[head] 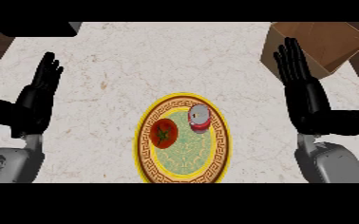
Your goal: Pick the tomato from the plate and place it in the cardboard box
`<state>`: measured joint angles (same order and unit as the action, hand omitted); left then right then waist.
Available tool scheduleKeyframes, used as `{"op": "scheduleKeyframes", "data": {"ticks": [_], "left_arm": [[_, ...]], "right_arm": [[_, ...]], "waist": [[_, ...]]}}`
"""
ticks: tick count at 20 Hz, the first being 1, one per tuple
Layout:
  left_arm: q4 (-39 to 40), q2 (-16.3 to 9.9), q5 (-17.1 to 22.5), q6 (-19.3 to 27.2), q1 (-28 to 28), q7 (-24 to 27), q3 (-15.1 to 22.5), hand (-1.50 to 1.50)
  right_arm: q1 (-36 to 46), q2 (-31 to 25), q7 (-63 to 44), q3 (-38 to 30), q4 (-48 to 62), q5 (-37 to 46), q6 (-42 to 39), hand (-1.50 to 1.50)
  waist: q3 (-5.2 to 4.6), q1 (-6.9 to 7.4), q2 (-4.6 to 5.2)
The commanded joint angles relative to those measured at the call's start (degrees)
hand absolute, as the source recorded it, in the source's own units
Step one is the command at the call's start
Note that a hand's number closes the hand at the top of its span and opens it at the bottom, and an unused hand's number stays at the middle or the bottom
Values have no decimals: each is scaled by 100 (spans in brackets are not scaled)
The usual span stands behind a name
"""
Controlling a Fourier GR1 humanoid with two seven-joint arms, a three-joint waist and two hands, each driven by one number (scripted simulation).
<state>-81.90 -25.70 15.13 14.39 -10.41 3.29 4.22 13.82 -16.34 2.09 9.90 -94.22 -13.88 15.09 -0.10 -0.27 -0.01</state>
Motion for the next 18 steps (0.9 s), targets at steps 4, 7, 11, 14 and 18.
{"op": "scheduleKeyframes", "data": {"ticks": [4,7,11,14,18], "left_arm": [[344,-731,-751,147,261,-357,-44,0],[520,-704,-837,129,393,-375,89,0],[718,-792,-1128,263,433,-477,143,0],[703,-696,-1259,345,457,-570,228,0],[749,-619,-1302,225,416,-621,118,0]], "right_arm": [[-29,539,864,1224,-11,564,-550,-150],[643,-1104,1133,1280,-32,2287,-715,-150],[-263,-74,2125,2496,1029,3420,264,-150],[-521,553,3508,2383,1518,2350,-19,-150],[49,386,4514,2081,2369,2553,-461,-150]], "waist": [[20,162,9],[-243,138,-238],[22,143,52],[29,136,47],[15,77,12]]}}
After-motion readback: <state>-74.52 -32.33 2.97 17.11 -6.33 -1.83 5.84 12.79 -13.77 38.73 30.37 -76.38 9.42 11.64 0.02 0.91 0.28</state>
